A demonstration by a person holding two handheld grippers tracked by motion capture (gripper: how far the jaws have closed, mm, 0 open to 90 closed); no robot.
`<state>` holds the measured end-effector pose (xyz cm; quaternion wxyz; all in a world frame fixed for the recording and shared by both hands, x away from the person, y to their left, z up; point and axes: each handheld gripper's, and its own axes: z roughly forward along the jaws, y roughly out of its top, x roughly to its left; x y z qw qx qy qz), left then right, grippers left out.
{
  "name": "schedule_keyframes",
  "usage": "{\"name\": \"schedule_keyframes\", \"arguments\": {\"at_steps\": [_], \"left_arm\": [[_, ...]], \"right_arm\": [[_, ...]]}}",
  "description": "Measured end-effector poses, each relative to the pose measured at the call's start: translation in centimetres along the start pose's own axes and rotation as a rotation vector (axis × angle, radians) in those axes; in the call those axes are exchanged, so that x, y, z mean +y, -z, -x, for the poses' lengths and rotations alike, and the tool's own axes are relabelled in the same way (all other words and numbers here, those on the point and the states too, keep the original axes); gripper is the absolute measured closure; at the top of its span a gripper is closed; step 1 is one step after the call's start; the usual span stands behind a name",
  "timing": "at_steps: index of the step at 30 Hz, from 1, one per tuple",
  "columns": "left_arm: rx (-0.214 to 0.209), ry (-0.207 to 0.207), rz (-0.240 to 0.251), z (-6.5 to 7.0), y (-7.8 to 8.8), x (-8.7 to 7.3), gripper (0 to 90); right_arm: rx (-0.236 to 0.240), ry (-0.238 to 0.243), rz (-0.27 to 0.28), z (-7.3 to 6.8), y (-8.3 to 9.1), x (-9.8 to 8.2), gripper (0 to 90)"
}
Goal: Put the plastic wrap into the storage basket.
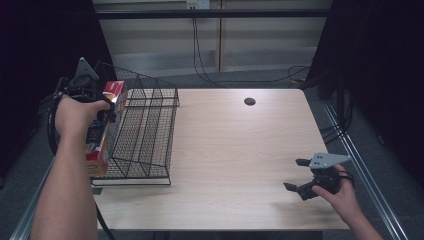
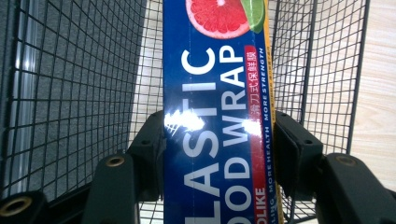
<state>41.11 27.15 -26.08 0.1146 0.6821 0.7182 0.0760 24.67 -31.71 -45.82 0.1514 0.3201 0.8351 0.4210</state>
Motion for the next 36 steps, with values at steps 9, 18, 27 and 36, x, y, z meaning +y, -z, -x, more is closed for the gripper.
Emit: {"name": "schedule_keyframes", "arguments": {"at_steps": [9, 18, 27, 36], "left_arm": [[-0.001, 0.004, -0.01, 0.2, -0.8, 0.0, 44.2], [0.007, 0.007, -0.006, -0.1, -1.1, 0.0, 43.8], [0.004, 0.022, -0.011, -0.5, -1.4, -0.1, 43.0], [0.001, 0.024, -0.032, -1.1, -2.1, -0.2, 42.3]], "right_arm": [[-0.003, 0.001, -0.002, 0.0, 0.1, -0.1, 3.7], [-0.004, 0.0, 0.003, 0.0, 0.1, -0.1, 3.7], [0.0, 0.004, -0.001, -0.1, 0.0, 0.0, 3.7], [-0.005, 0.003, -0.002, 0.0, 0.1, -0.1, 3.7]]}}
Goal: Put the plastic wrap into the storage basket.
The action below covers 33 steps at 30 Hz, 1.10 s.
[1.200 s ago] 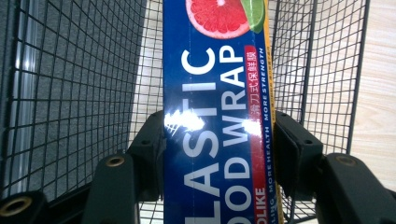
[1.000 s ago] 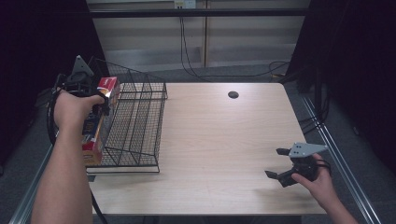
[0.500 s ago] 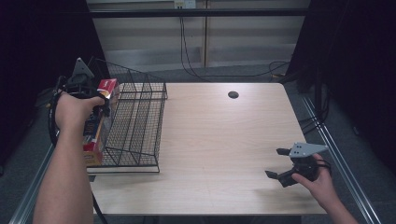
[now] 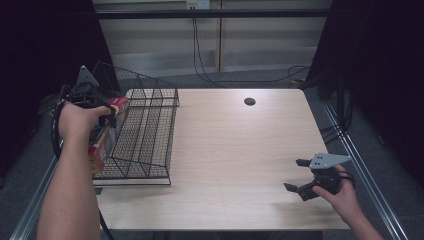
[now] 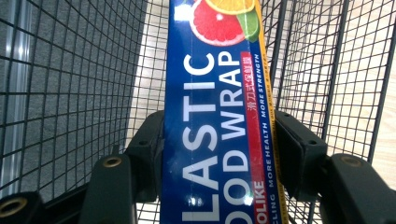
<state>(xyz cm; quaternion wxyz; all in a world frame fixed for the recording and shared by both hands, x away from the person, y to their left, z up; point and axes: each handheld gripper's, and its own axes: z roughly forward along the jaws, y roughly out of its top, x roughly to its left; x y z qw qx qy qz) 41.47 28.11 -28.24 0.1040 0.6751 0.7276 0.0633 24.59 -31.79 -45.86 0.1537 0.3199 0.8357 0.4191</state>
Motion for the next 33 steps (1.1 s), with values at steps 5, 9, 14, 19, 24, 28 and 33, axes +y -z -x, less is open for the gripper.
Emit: {"name": "schedule_keyframes", "arguments": {"at_steps": [5, 9, 14, 19, 24, 28, 33], "left_arm": [[-0.01, 0.03, 0.006, -0.1, 0.0, 0.1, 41.6], [0.004, 0.04, 0.01, 0.1, 0.1, 0.2, 40.6], [-0.03, 0.042, 0.078, 0.0, 1.8, 0.5, 38.9], [-0.051, 0.027, 0.086, 0.9, 2.9, 0.3, 36.2], [-0.075, 0.007, 0.1, 2.0, 3.1, 0.3, 33.6], [-0.092, -0.016, 0.109, 2.8, 3.4, 0.3, 32.8], [-0.117, -0.042, 0.126, 3.9, 3.4, 0.3, 29.9]], "right_arm": [[0.008, 0.002, -0.002, -0.1, -0.1, 0.0, 3.7], [0.008, 0.0, -0.002, -0.1, -0.1, 0.0, 3.7], [0.008, 0.001, -0.002, -0.1, -0.1, 0.0, 3.7], [0.009, 0.006, -0.001, -0.1, -0.2, 0.1, 3.7], [0.009, 0.009, -0.005, -0.2, -0.1, 0.1, 3.7], [0.009, 0.005, -0.004, -0.1, -0.1, 0.1, 3.7], [0.009, 0.006, -0.003, -0.1, 0.0, 0.0, 3.7]]}}
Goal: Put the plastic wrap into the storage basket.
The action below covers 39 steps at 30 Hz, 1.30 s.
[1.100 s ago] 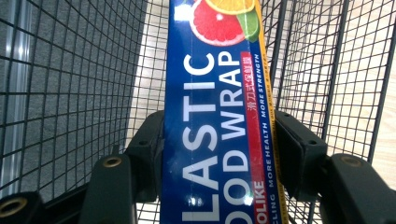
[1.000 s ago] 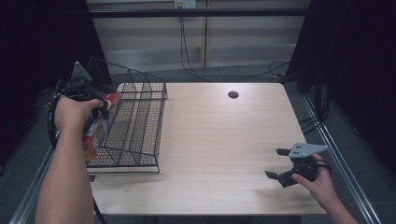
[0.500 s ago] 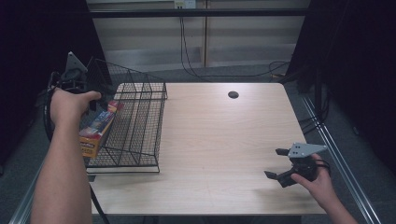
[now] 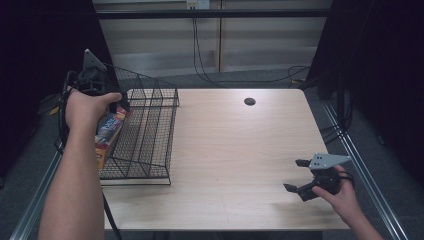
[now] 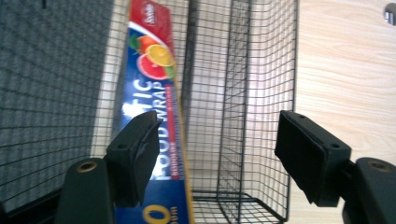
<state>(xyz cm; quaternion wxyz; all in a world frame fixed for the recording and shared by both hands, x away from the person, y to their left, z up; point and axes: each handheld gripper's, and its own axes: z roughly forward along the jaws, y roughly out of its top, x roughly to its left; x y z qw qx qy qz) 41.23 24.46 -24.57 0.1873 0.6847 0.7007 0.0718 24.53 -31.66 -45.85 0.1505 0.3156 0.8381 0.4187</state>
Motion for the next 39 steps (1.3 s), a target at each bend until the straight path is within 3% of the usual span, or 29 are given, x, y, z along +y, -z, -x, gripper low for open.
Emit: {"name": "schedule_keyframes", "arguments": {"at_steps": [1, 5, 15, 27, 39], "left_arm": [[-0.008, 0.009, 0.006, 0.3, -0.1, 0.0, 29.3], [-0.027, -0.03, 0.017, 1.1, -0.3, -0.1, 27.3], [-0.131, -0.076, 0.035, 3.3, -0.7, -0.2, 23.4], [-0.175, -0.186, 0.038, 6.0, -1.6, -0.7, 18.2], [-0.23, -0.257, 0.043, 7.9, -2.9, -1.7, 17.1]], "right_arm": [[0.0, 0.0, 0.0, 0.0, 0.0, 0.0, 3.7], [0.0, 0.003, 0.001, -0.1, 0.1, 0.0, 3.7], [0.001, 0.001, 0.002, -0.1, 0.0, 0.0, 3.7], [0.002, 0.004, 0.003, -0.1, 0.1, 0.0, 3.7], [0.002, 0.005, 0.0, -0.2, 0.1, 0.0, 3.7]]}}
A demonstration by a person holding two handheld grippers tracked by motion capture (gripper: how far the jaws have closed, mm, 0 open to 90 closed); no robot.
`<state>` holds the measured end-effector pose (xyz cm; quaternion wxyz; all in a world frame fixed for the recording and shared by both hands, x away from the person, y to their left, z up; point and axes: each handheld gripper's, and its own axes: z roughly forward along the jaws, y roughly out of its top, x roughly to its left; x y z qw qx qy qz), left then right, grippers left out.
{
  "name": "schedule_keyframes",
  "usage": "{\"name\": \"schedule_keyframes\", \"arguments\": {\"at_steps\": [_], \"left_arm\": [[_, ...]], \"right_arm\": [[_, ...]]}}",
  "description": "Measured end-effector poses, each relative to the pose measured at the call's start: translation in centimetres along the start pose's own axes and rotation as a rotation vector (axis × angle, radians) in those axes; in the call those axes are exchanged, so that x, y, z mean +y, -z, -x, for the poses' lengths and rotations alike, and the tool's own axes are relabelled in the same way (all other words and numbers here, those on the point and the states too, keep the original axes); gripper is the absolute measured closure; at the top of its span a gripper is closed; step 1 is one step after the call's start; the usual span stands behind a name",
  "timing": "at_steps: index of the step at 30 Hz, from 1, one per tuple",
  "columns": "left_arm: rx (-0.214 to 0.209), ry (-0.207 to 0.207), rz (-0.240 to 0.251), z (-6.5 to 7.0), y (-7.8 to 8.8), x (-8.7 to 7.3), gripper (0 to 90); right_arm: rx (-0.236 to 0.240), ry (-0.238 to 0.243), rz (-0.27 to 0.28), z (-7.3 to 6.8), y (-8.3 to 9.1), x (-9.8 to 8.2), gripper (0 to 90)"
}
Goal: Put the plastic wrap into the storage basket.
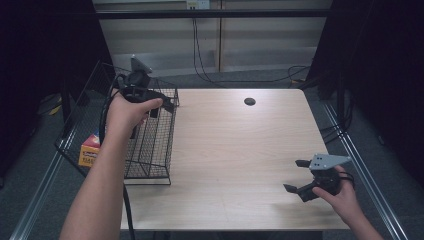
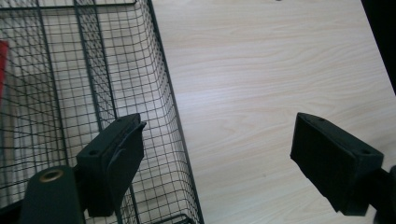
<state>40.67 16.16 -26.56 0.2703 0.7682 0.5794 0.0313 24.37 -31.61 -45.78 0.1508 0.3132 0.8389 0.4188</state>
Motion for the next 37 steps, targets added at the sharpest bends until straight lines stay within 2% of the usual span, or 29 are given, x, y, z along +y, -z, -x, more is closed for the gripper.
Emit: {"name": "schedule_keyframes", "arguments": {"at_steps": [7, 17, 18, 20, 21, 25, 31, 34, 37], "left_arm": [[-0.03, -0.024, 0.003, 0.9, -0.9, -0.5, 17.0], [-0.067, -0.092, -0.004, 2.5, -2.3, -1.2, 16.8], [-0.071, -0.086, 0.001, 2.8, -2.4, -1.2, 16.7], [-0.075, -0.104, -0.01, 2.9, -2.6, -1.3, 16.7], [-0.078, -0.098, -0.002, 3.1, -2.8, -1.4, 16.6], [-0.086, -0.118, -0.003, 3.6, -3.6, -1.8, 16.6], [-0.105, -0.166, 0.005, 4.7, -4.6, -2.5, 15.4], [-0.124, -0.174, 0.003, 5.2, -4.9, -2.7, 15.0], [-0.126, -0.184, 0.004, 5.5, -5.3, -3.0, 14.5]], "right_arm": [[0.0, 0.0, 0.0, -0.1, 0.0, 0.0, 3.7], [-0.002, 0.004, -0.002, -0.1, -0.1, 0.0, 3.7], [-0.003, 0.004, -0.001, -0.1, -0.1, 0.0, 3.7], [0.0, 0.005, -0.003, -0.1, -0.1, 0.0, 3.7], [0.0, 0.006, -0.003, -0.1, -0.1, 0.0, 3.7], [0.002, 0.007, -0.004, -0.1, -0.1, 0.0, 3.7], [0.001, 0.006, -0.007, -0.1, -0.1, 0.0, 3.7], [-0.002, 0.001, -0.003, -0.1, -0.1, 0.0, 3.7], [0.005, 0.004, -0.007, 0.0, -0.1, -0.1, 3.7]]}}
